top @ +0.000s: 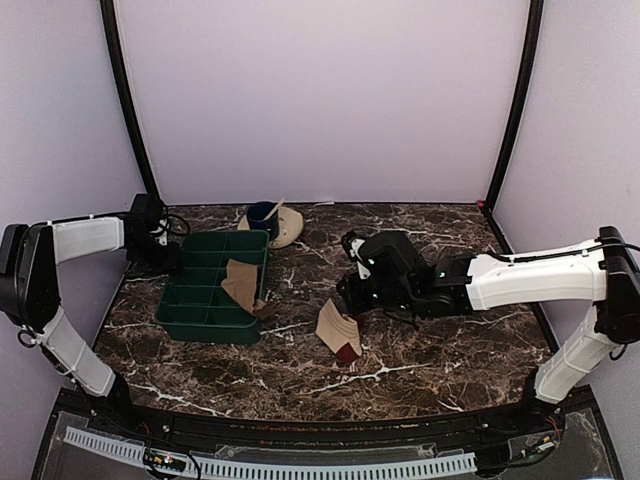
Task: Roll the socks
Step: Pick up the sock from the center of the board.
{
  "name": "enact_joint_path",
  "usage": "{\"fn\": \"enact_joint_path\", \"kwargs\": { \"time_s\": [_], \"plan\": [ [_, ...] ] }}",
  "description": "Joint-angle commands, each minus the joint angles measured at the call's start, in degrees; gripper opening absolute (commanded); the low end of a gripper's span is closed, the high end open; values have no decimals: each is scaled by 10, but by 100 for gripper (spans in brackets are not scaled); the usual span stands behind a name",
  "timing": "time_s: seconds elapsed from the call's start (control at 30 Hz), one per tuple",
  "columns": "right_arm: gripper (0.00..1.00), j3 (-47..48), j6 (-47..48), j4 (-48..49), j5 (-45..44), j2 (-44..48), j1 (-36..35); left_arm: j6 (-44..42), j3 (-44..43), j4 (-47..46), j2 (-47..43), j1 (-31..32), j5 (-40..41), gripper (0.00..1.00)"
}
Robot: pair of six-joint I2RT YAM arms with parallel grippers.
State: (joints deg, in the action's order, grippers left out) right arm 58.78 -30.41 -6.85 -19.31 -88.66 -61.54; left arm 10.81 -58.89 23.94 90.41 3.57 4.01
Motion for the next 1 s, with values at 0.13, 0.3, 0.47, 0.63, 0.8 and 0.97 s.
{"fn": "enact_joint_path", "kwargs": {
  "time_s": [0.13,0.3,0.47,0.63,0.8,0.97],
  "plan": [
    [35,-15,-16,21,-2,-8,6,41,9,16,-109,-5,8,53],
    [44,-32,-23,2,-29,6,9,63,11,3,-181,28,4,55],
    [52,-58,-44,-4,-39,25,25,70,-23,11,-189,123,15,55],
    [54,-71,-60,-7,-20,9,53,76,-67,17,-140,220,11,52],
    [54,-80,-69,10,8,-22,66,71,-115,26,-71,295,4,51],
    [55,-96,-81,48,55,-59,87,64,-150,29,-25,344,-3,50]
  ]
}}
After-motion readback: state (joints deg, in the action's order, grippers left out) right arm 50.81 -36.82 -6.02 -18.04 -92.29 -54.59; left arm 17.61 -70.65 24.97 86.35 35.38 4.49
